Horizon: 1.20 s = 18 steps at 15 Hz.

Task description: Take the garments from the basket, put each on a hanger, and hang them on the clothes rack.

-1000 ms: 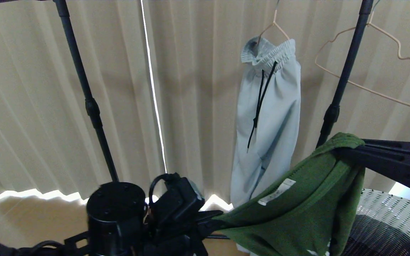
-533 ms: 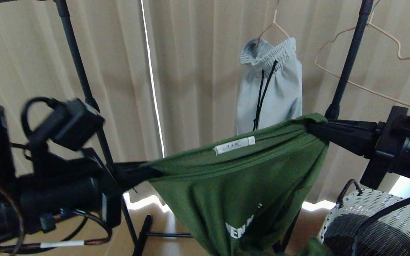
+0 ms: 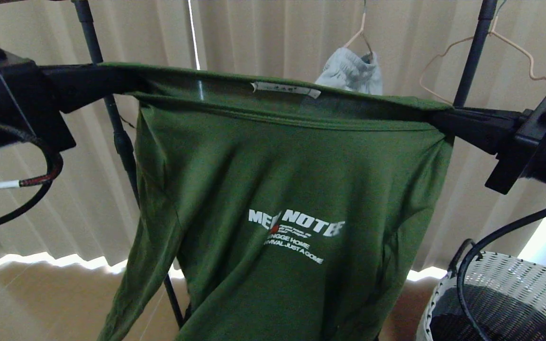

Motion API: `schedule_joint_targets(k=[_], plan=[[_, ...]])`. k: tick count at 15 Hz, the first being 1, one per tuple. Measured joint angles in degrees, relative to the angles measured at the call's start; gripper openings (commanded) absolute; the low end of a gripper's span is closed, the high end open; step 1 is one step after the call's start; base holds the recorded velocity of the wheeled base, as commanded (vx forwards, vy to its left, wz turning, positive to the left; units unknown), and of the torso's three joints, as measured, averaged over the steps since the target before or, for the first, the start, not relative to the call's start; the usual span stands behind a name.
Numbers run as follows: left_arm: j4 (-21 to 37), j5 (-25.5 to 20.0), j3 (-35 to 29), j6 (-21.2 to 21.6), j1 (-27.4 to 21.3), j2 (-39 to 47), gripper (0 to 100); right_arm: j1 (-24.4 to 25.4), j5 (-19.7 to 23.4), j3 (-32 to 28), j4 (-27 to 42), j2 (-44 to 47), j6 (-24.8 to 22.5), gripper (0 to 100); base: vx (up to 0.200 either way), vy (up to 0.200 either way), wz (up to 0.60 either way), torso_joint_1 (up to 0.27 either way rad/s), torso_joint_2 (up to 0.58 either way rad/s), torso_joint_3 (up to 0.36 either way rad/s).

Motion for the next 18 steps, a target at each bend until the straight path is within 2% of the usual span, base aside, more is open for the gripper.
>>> schedule_joint_targets(k=[2,4,9,14,18], plan=[[-0.05,0.04,-5.18,0.85,-0.88,2.78,0,-1.50,-0.20,-2.54,-0.09,0.80,0.00,0,0.000,0.000,0.00,0.000,0.00,0.000],[0.00,0.11,-7.08,1.07,-2.32,4.92,0,-2.02,-0.68,-2.90,-0.02,1.13,0.06,0,0.000,0.000,0.00,0.000,0.00,0.000],[-0.11,0.28,-1.97,1.10,-4.66,6.52,0,-4.41,-0.82,-2.88,0.02,1.35,0.05,0,0.000,0.000,0.00,0.000,0.00,0.000],[-0.18,0.30,-0.61,1.10,-6.23,6.91,0,-6.10,-0.82,-3.10,0.00,1.60,0.00,0,0.000,0.000,0.00,0.000,0.00,0.000],[-0.22,0.28,0.67,1.10,-6.23,7.11,0,-6.23,-2.93,-3.04,0.05,2.47,0.00,0,0.000,0.000,0.00,0.000,0.00,0.000]])
